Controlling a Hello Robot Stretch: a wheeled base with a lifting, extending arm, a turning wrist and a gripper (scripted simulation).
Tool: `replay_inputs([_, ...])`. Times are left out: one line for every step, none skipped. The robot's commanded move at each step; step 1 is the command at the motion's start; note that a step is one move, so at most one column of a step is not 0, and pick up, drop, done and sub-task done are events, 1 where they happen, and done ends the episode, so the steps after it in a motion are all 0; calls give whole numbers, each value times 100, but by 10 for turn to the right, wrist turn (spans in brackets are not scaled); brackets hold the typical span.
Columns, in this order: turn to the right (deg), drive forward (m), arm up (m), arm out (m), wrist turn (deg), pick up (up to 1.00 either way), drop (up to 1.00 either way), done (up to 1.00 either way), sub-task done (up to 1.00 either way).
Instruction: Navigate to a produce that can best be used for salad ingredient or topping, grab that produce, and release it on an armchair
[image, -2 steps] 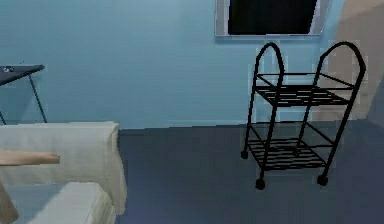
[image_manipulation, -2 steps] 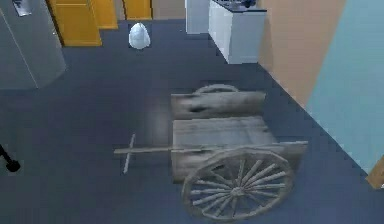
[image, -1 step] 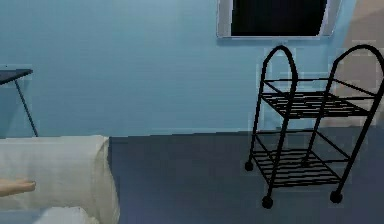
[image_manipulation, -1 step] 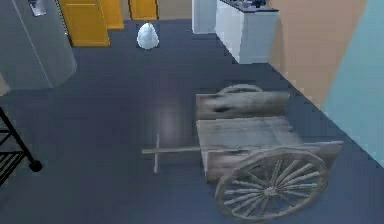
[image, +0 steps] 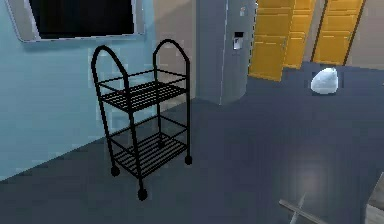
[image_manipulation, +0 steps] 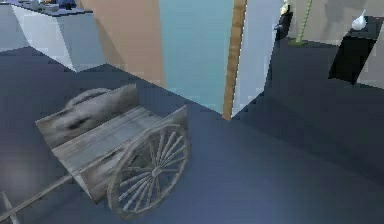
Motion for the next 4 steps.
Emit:
replay_inputs([60,0,0,0,0,0,0,0,0])
replay_inputs([0,100,0,0,0,0,0,0,0])
replay_inputs([0,5,0,0,0,0,0,0,0])
replay_inputs([300,0,0,0,0,0,0,0,0])
